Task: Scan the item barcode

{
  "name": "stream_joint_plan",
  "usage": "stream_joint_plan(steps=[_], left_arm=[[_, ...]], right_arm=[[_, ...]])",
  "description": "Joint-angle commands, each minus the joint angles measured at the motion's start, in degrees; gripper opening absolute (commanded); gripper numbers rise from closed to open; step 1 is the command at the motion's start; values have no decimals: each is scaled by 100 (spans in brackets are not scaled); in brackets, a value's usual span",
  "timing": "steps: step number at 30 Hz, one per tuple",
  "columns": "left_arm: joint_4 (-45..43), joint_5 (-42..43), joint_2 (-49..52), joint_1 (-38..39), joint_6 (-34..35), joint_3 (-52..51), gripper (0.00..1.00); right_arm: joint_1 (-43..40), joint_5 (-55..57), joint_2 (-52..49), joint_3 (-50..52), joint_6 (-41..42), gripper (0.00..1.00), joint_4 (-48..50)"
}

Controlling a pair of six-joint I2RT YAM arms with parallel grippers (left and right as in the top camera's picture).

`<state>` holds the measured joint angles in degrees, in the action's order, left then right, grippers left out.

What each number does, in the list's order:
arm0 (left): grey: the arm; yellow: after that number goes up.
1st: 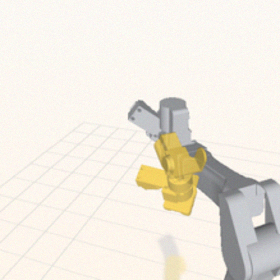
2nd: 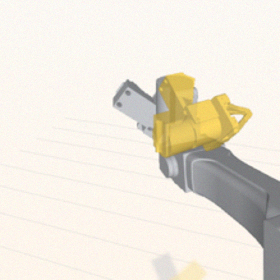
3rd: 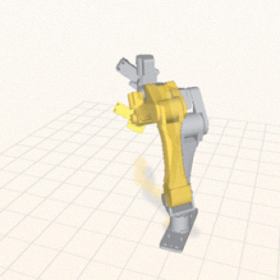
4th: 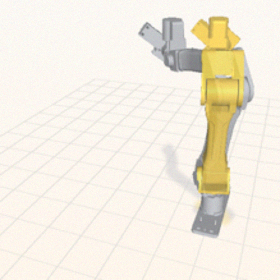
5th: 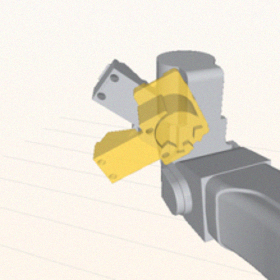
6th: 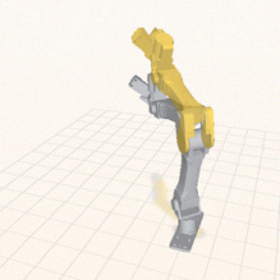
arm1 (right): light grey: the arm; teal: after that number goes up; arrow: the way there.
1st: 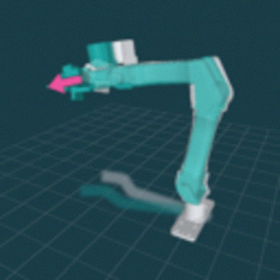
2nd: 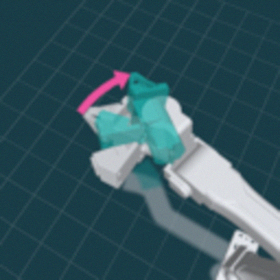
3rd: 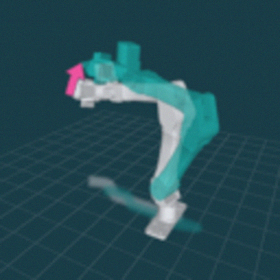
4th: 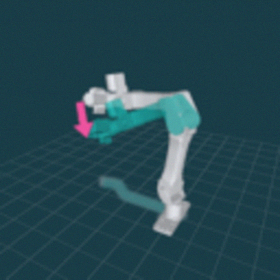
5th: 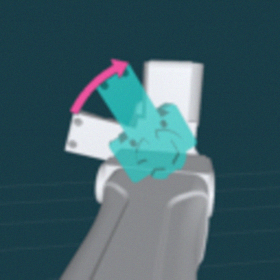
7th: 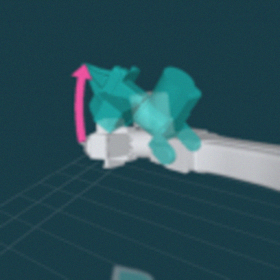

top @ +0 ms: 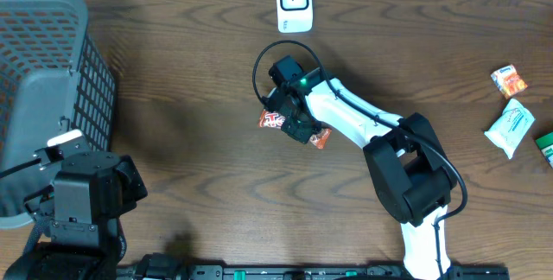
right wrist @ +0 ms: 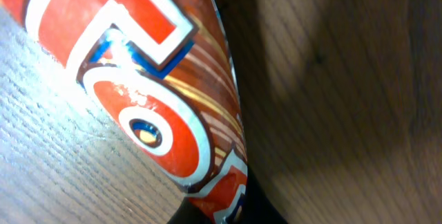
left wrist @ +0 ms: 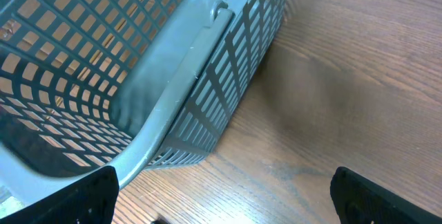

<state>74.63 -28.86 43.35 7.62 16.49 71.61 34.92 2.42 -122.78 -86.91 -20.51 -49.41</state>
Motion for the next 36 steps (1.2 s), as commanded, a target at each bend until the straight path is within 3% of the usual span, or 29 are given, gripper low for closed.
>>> stream_joint_plan(steps=[1, 5, 9, 16, 22, 26, 36], left_arm=[[15, -76, 4, 13, -28, 9, 98], [15, -76, 4, 13, -28, 9, 98], [15, -76, 4, 13, -28, 7, 98], [15, -76, 4, 13, -28, 9, 98], [15, -76, 4, 13, -28, 9, 98], [15, -76, 4, 13, -28, 9, 97], [15, -76, 4, 13, -28, 9, 98]], right_arm=[[35, -42, -614, 343, 518, 1, -61], [-52, -1484, -509, -208, 481, 1, -1027], [-249, -3397, -498, -986, -98, 1, -2371], [-575, -4688, -498, -1381, -184, 1, -4280], [-699, -6317, -498, -1381, -793, 1, -4815], [-699, -7025, -498, -1377, 20, 1, -4811], [-946, -7812, -498, -1377, 125, 1, -4811]])
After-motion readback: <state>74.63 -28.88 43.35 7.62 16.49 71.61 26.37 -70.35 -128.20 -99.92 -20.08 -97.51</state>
